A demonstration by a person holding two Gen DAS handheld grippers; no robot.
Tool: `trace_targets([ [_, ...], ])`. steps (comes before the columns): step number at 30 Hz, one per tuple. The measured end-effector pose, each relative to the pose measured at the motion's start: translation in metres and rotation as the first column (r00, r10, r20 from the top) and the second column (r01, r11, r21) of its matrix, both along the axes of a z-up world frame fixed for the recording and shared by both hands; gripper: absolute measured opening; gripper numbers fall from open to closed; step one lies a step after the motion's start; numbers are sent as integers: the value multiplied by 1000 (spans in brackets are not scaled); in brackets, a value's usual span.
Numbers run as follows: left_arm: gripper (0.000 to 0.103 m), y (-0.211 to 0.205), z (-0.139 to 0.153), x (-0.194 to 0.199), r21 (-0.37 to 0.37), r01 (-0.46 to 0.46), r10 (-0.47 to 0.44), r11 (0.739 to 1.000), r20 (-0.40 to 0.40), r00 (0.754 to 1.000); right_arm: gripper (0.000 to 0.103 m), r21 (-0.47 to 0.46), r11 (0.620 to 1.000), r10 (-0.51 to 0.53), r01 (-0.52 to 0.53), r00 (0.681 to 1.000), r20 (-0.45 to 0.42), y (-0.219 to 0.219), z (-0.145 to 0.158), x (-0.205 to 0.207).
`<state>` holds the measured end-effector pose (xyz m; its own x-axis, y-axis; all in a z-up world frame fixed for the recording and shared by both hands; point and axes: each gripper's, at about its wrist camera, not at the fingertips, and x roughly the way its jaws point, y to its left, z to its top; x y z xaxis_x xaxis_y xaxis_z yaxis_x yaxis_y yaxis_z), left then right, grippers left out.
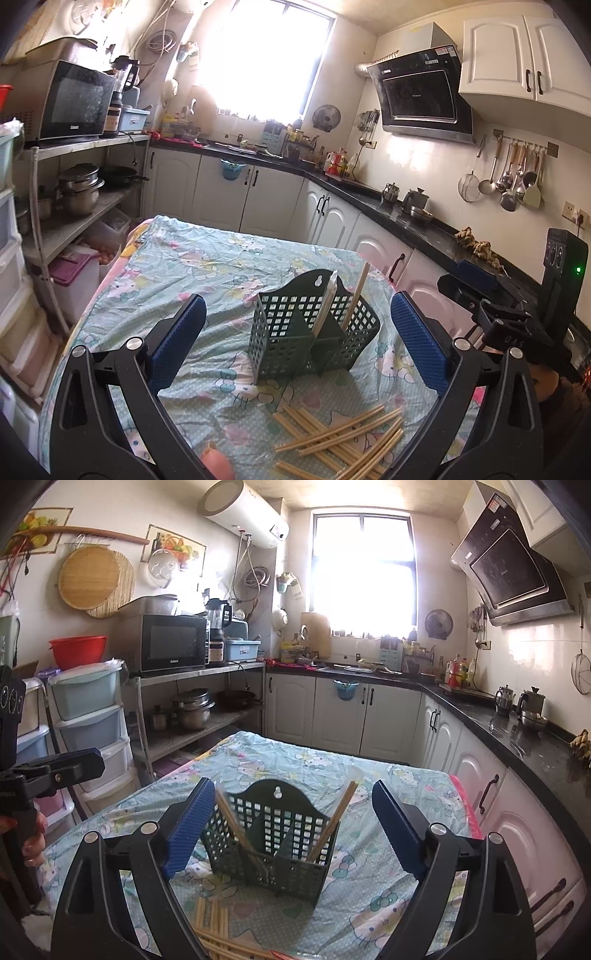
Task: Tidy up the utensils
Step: 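Withdraw both open grippers from the basket toward the remaining chopsticks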
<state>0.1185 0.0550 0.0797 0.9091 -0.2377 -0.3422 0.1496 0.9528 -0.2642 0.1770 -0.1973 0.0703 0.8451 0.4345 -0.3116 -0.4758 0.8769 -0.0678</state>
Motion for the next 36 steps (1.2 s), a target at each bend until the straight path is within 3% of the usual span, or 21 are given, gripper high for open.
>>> trace_targets([
  [25, 92, 4, -52, -23, 13, 1, 1, 1000, -121, 993, 84, -49, 999, -18, 12, 992, -129, -9, -48, -32],
  [36, 92, -8, -83, -23, 20, 51, -46, 999, -192, 980, 84, -94, 995, -62, 43, 977, -206, -26, -81, -41],
])
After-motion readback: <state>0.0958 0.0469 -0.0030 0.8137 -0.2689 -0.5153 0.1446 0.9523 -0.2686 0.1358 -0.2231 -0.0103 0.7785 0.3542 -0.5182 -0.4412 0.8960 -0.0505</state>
